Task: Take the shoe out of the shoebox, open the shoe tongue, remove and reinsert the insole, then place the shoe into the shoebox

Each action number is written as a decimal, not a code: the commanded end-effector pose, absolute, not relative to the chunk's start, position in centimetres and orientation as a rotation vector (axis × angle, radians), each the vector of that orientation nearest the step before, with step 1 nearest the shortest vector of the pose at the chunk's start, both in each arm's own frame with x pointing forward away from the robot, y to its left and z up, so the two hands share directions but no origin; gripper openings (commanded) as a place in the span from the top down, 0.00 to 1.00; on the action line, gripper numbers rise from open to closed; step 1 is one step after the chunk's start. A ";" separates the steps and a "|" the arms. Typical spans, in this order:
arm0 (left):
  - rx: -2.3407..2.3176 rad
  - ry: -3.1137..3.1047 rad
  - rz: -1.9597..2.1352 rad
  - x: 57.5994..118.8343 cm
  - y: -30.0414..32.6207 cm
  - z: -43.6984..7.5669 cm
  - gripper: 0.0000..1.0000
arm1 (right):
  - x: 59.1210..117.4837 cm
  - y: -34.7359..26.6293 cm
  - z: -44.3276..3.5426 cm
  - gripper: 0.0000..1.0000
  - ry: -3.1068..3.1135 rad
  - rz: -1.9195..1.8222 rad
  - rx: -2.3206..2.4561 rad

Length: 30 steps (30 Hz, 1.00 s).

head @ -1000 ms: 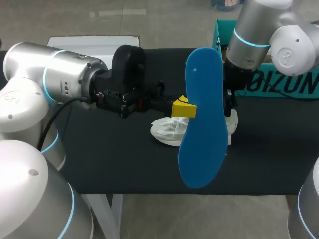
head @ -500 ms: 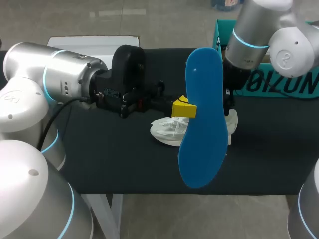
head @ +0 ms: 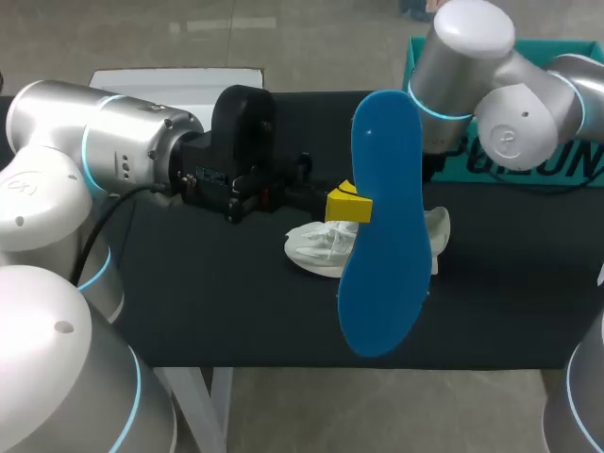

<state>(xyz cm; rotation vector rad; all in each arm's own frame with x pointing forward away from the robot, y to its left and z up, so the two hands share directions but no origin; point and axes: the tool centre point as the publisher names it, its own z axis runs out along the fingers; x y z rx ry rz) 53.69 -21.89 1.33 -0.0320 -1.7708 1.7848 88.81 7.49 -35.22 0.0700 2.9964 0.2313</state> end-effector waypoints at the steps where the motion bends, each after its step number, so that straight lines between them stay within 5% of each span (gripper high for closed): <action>1: -0.031 -1.769 1.787 53.7 -22.0 1.2 1.00 | 90.5 8.6 -37.2 0.00 3.014 0.224 0.066; 4: -0.031 -1.769 1.787 53.7 -22.0 1.2 1.00 | 90.8 8.9 -37.9 0.02 3.035 0.222 0.071; 6: -0.031 -1.769 1.787 53.7 -22.0 1.2 1.00 | 90.7 8.8 -38.1 0.56 3.054 0.222 0.083; 8: -0.031 -1.769 1.787 53.7 -22.0 1.2 1.00 | 90.1 8.6 -38.0 1.00 3.078 0.248 0.066; 21: -0.031 -1.769 1.787 53.7 -22.0 1.2 1.00 | 89.1 8.8 -36.8 1.00 3.127 0.199 0.107; 30: -0.031 -1.769 1.787 53.7 -22.0 1.2 1.00 | 88.7 11.4 -32.2 1.00 2.934 0.430 1.218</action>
